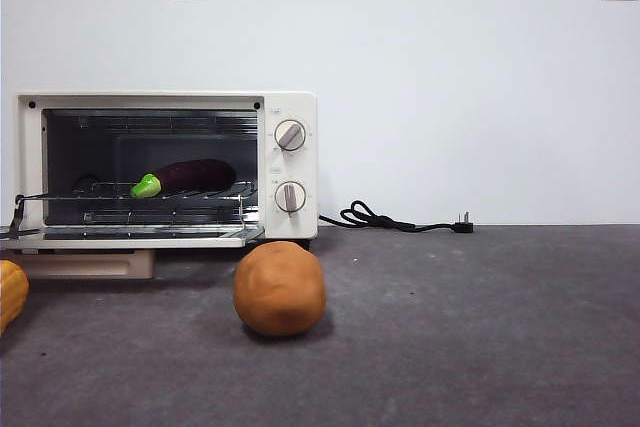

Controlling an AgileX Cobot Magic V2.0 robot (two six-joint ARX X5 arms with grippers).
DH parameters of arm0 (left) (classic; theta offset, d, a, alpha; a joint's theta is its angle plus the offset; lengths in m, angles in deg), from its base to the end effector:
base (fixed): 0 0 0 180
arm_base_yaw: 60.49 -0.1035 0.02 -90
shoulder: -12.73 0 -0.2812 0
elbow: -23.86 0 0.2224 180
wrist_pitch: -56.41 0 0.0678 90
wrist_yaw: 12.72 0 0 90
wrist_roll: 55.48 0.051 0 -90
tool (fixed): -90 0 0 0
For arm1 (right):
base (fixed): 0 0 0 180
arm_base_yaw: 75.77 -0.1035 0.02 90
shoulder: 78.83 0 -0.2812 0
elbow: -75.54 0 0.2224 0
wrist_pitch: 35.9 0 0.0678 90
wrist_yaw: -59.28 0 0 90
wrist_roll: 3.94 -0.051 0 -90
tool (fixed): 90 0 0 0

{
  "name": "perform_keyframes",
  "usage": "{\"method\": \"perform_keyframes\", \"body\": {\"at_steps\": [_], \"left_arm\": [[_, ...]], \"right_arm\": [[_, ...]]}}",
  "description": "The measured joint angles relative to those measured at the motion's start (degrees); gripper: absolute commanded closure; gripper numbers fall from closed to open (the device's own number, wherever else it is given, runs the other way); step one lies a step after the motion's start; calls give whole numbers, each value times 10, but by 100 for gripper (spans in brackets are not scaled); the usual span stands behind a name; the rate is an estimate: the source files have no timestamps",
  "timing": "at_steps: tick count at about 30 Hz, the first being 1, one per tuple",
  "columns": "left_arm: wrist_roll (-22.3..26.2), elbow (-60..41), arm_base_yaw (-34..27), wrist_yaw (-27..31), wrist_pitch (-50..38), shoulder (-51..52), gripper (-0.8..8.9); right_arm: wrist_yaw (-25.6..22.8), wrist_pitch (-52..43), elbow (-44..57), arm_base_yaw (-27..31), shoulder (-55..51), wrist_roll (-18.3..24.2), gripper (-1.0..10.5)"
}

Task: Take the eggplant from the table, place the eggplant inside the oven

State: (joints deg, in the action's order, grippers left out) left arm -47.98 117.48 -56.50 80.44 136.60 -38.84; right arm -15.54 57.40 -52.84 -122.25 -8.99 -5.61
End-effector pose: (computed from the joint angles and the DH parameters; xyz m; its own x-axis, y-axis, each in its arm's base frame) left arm 0.1037 -0.0044 0.3994 0.7872 0.0003 -0.6166 0.1064 0.9849 0.1364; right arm 0.0835 0.1073 0.4905 0.3561 0.7553 -0.5502 -0.8362 0.5204 0.1732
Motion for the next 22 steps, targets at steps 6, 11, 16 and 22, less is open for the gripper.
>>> {"method": "perform_keyframes", "body": {"at_steps": [6,11,16,22], "left_arm": [[-7,-110,-113,-146,-99,-11,820],[-25,-188,-188,-228,-175,-59,820],[-31,-232,-242,-268,-209,-138,820],[-32,-232,-296,-334,-283,-193,820]], "right_arm": [[-13,0,0,0,-46,0,959],[-13,0,0,0,-80,0,959],[-26,0,0,0,-117,0,959],[-73,0,0,0,-169,0,959]]}}
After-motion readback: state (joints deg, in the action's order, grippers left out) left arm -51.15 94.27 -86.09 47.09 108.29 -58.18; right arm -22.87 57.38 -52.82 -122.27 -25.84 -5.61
